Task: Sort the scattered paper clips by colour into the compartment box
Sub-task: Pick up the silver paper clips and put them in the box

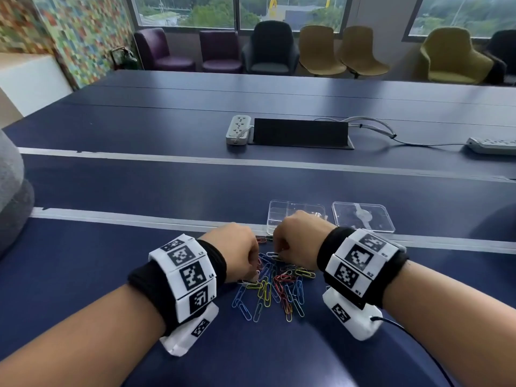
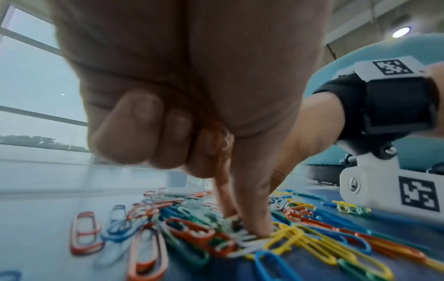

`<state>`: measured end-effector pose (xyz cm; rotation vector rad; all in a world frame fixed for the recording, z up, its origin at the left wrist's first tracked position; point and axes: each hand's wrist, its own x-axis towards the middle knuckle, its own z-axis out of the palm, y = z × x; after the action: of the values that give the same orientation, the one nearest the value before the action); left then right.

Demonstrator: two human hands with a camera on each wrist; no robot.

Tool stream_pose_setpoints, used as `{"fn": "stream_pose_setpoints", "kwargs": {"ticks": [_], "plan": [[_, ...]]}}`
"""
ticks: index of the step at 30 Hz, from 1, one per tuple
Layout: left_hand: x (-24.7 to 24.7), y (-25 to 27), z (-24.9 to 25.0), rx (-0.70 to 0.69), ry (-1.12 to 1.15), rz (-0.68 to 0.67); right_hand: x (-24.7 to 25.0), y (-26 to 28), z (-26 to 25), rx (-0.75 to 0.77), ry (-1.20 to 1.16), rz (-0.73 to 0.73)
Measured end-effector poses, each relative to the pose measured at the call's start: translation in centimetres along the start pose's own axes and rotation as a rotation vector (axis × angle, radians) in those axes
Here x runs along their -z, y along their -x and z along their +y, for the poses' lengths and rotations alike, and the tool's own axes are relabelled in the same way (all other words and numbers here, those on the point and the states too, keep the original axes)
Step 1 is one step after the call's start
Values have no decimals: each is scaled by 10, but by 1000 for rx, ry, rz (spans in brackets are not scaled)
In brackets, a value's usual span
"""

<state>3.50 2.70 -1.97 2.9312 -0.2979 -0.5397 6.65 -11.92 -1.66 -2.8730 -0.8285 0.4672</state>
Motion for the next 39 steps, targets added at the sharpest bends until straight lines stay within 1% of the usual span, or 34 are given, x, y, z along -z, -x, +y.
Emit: {"fn": "stream_pose_setpoints", "kwargs": {"ticks": [6,8,9,11,13,16,18,21,23,25,26,27,28,31,32,34,39], "plan": [[3,0,-3,-19,75,14,0,5,1,16,-10,11],[7,-2,-5,-14,149,-39,-1,3,0,32,-7,4],[8,-3,-7,-8,215,-66,-2,2,-1,40,7,4],[8,-5,-10,28,446,-101,-2,0,-3,56,33,6],[8,-5,-10,59,657,-100,1,1,-2,55,10,22],[5,-6,-8,56,739,-110,11,4,7,-4,-92,63],[2,-8,-6,32,768,-137,15,3,18,-79,-240,63],[0,-10,-3,20,771,-167,15,5,33,-238,-709,-16],[1,-11,1,21,755,-162,16,7,37,-328,-994,-39],[4,-12,4,25,687,-141,16,10,38,-398,-1178,-59],[5,-12,5,20,634,-130,16,10,38,-426,-1213,-67],[7,-12,5,9,574,-121,16,11,37,-430,-1171,-63],[7,-11,4,-7,512,-111,15,12,35,-406,-1019,-44],[9,-5,0,-48,298,-80,12,17,32,-245,-230,29],[9,-3,-1,-44,244,-79,11,18,30,-208,-75,47],[9,-1,-4,-24,168,-83,6,18,28,-180,14,67],[7,1,-4,0,78,-117,5,16,28,-200,-23,52]]}}
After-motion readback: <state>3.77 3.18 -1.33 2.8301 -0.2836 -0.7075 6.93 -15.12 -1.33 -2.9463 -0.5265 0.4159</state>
